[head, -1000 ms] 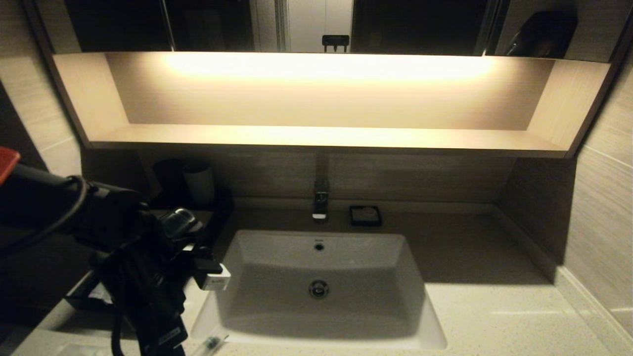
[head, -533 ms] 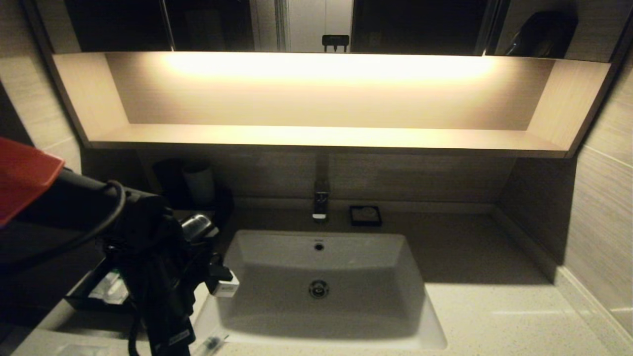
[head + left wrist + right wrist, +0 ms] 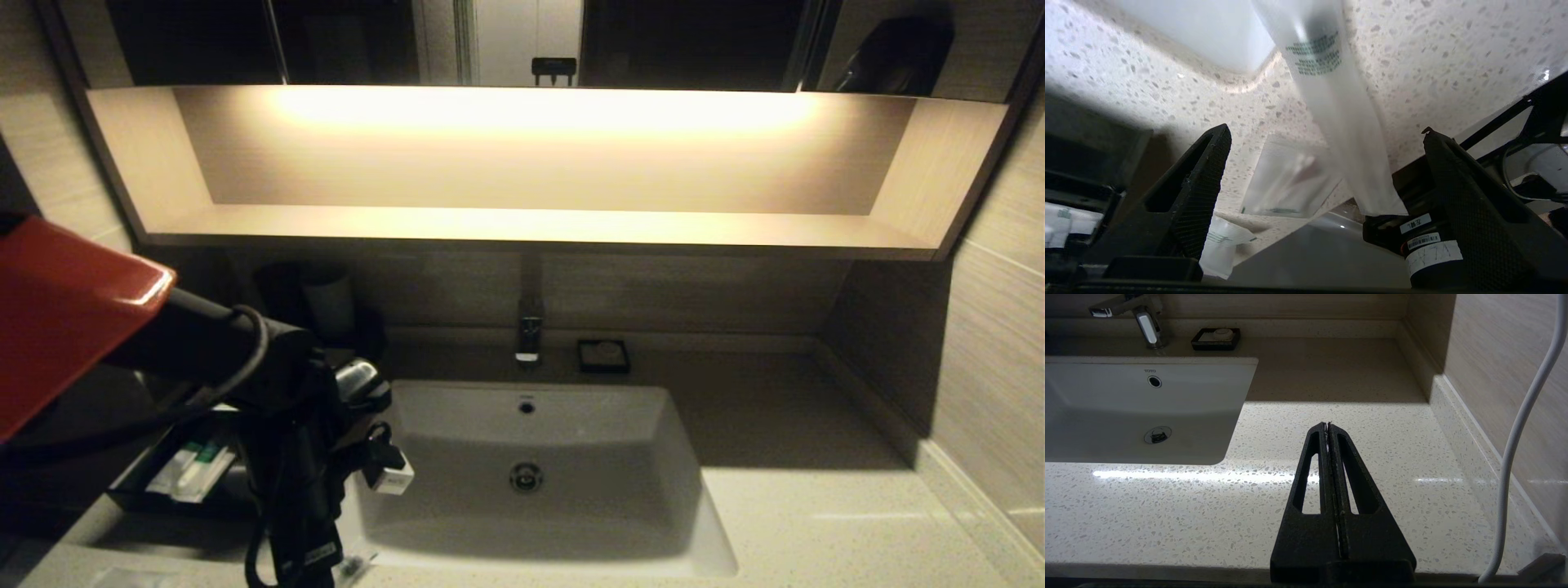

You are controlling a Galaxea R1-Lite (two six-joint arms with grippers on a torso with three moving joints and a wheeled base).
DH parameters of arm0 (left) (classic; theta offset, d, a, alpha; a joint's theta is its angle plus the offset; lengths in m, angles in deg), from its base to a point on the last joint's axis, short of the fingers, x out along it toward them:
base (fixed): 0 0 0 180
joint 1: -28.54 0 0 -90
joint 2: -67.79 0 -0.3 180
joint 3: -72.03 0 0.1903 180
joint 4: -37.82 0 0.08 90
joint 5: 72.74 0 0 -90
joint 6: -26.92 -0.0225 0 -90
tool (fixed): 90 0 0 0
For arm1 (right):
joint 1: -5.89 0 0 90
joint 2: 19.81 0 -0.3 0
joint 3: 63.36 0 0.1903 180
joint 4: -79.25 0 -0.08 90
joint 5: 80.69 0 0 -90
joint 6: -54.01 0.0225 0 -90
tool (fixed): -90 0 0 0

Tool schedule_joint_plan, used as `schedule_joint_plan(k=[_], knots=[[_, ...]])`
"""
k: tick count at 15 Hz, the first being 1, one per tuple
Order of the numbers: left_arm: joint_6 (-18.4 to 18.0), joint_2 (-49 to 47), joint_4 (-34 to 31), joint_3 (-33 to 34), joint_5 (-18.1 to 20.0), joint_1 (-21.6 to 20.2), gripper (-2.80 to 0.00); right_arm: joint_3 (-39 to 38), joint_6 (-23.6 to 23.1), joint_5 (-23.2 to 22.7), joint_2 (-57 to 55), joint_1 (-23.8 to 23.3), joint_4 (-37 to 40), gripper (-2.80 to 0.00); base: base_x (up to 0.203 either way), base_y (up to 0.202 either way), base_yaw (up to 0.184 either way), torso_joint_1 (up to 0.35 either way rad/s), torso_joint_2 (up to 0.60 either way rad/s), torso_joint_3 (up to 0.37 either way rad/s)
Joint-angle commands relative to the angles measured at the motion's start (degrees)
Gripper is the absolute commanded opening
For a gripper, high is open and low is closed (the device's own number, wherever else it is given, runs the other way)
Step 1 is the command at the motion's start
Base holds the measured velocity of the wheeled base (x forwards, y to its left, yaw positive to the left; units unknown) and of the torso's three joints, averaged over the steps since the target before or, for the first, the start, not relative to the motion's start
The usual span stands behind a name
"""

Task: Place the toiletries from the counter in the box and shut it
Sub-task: Pick up the bathroom toiletry

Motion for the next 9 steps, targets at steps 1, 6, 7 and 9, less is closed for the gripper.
schedule_joint_plan(k=[1,6,7,9], knots=[[-0.29,-1.11,-0.40,-0.86,-0.17,0.32,0.00,-0.01,-0.01,0.02,0.00,0.00,0.01,-2.80,0.000,0.000,0.000,0.000,0.00,0.000],[-0.19,-3.51,-3.65,-4.72,-0.18,1.10,0.00,-0.01,-0.01,0.02,0.00,0.00,0.01,-2.80,0.000,0.000,0.000,0.000,0.00,0.000],[0.07,-4.26,-4.20,-5.77,-0.18,1.11,0.00,-0.01,-0.01,0.02,0.00,0.00,0.01,-2.80,0.000,0.000,0.000,0.000,0.00,0.000],[0.17,-5.37,-5.91,-7.31,-0.04,1.61,0.00,-0.01,-0.01,0.02,0.00,0.00,0.01,-2.80,0.000,0.000,0.000,0.000,0.00,0.000]])
